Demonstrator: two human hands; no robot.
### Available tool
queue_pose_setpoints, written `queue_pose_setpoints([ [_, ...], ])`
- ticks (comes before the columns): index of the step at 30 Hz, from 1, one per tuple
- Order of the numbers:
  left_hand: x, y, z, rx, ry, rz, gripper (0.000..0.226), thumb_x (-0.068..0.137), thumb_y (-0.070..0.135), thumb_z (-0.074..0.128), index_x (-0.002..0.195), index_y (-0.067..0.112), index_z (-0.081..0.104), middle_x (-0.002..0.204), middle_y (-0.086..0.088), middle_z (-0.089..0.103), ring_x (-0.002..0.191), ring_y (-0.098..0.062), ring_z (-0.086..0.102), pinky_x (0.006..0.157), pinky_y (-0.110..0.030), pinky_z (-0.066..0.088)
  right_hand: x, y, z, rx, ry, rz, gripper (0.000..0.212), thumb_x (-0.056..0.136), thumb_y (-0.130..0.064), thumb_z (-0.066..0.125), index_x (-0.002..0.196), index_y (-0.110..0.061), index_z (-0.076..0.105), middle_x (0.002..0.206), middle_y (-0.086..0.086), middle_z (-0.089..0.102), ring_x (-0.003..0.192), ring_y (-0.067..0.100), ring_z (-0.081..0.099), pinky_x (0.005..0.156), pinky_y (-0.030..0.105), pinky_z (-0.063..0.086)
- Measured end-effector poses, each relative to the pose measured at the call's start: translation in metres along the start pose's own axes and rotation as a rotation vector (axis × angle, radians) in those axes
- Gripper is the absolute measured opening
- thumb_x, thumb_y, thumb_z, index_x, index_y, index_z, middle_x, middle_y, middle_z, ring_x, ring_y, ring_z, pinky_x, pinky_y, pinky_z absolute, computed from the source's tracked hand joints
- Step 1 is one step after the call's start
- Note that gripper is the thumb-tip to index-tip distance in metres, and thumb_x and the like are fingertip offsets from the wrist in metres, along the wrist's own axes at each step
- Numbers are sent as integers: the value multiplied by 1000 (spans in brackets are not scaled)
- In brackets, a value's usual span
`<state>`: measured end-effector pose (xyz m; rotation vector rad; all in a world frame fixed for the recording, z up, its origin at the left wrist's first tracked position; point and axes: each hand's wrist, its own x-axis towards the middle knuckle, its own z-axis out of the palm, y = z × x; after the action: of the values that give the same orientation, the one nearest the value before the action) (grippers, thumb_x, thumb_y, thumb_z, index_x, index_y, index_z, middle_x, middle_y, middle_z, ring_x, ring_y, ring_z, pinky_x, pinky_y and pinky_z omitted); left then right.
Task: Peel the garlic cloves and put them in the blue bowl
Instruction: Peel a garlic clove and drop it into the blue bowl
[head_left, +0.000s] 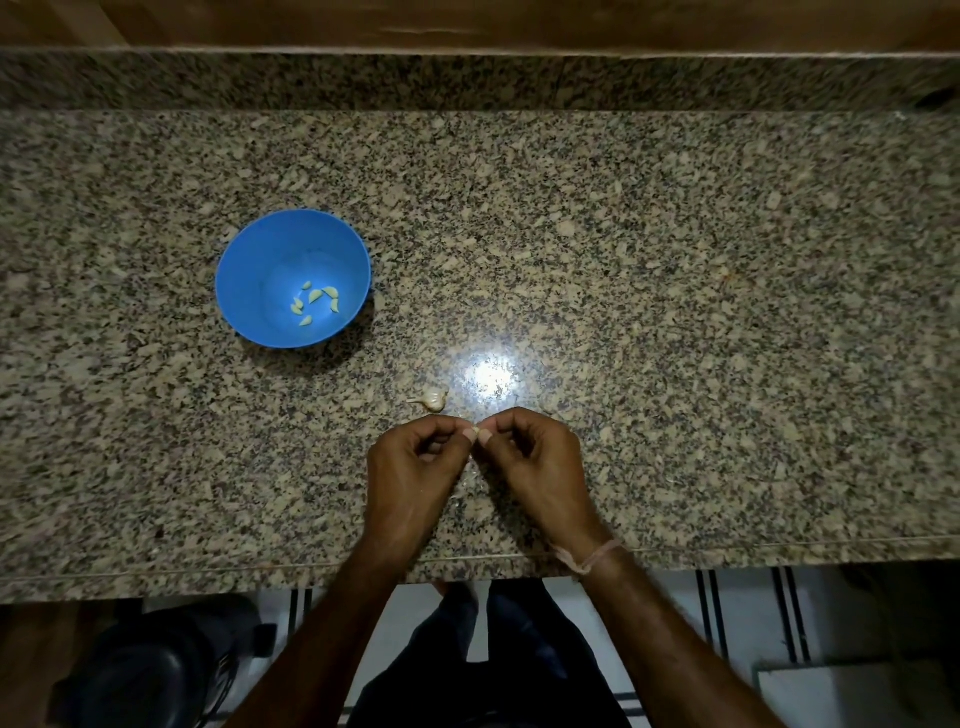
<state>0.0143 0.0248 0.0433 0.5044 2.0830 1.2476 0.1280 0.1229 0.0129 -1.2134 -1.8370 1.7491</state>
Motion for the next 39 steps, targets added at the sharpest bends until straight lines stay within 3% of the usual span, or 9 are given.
queue_pose_setpoints([
  [3,1,-1,-4,67,-26,39,9,92,15,75,96,19,82,83,13,78,78,-4,73,70,-19,57,1,-2,-3,-198,-14,-147,6,97,-19,72,94,-17,77,85,-8,75,81,10,71,74,42,59],
  [8,4,1,-12,140,-86,120,5,91,24,77,91,26,81,79,10,77,75,-10,73,69,-32,59,3,-2,-4,-383,-18,-309,8,98,-17,68,94,-16,74,86,-5,71,78,14,67,70,41,55],
  [11,5,3,-14,109,-115,111,7,90,28,78,92,23,82,80,10,78,75,-8,74,68,-26,59,3,-1,-5,-384,-13,-322,9,98,-13,67,94,-15,75,87,-4,72,79,14,67,70,40,55],
  [16,8,-2,-13,33,-130,46,6,89,23,80,94,20,83,84,9,79,79,-10,75,73,-24,60,3,-2,-5,-249,-11,-230,8,97,-13,70,92,-17,76,85,-9,74,80,8,70,72,37,58],
  [20,6,-4,-11,0,-101,18,6,91,15,77,92,18,82,80,5,78,74,-11,72,67,-18,55,1,-3,-1,-116,-15,-105,5,95,-13,75,92,-16,78,85,-7,76,84,11,72,78,39,60],
  [25,5,-7,-4,11,-43,20,13,94,9,71,91,20,78,78,10,76,70,-1,68,65,-14,51,0,-1,5,15,15,48,2,94,-15,77,93,-16,79,87,-3,78,86,19,75,84,48,62],
  [30,5,-10,-3,6,-33,23,8,96,21,73,94,23,80,83,11,77,79,-6,72,70,-20,55,-1,-3,5,-52,16,-23,3,95,-18,77,92,-18,78,84,-6,77,83,14,74,78,40,62],
  [32,5,-11,-4,0,-10,43,8,96,19,73,94,23,80,85,11,78,82,-6,73,72,-21,56,0,-7,4,31,15,19,3,94,-15,77,95,-15,79,88,-3,79,86,18,75,81,39,63],
  [39,-2,-10,2,38,89,154,9,97,14,71,95,21,77,84,14,75,80,-5,72,71,-26,59,0,-5,13,233,32,199,6,93,-16,76,97,-13,80,94,8,80,95,31,77,91,57,61],
])
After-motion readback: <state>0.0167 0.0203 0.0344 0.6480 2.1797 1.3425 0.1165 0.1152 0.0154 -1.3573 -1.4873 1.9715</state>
